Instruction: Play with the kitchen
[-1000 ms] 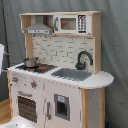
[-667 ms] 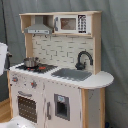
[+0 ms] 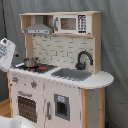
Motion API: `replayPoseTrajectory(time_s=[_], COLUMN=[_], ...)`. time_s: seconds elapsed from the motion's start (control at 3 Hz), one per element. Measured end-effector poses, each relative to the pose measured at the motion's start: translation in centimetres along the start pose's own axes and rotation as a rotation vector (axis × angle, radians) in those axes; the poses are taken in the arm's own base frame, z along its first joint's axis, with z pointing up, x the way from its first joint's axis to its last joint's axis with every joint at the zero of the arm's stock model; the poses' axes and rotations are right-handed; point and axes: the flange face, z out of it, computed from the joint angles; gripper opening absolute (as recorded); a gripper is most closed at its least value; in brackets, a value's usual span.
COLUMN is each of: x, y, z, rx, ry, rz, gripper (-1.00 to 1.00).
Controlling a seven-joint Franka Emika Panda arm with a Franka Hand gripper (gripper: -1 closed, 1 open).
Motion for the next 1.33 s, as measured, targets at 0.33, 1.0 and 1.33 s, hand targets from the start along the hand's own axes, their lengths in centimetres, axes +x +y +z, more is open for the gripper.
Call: replayPoseTrajectory(time_s=[0.33,1.0,1.33], x=[0.8,2.3,3.1], y=[2.3,5.7,6.9], z=[1.3,3.0,3.7], rx=[0.068,0.165,0.216], ry=[0.005,0.021,0.029], rz=[-0.043,-0.112,-0.147], gripper=[1.0,1.0,1.0])
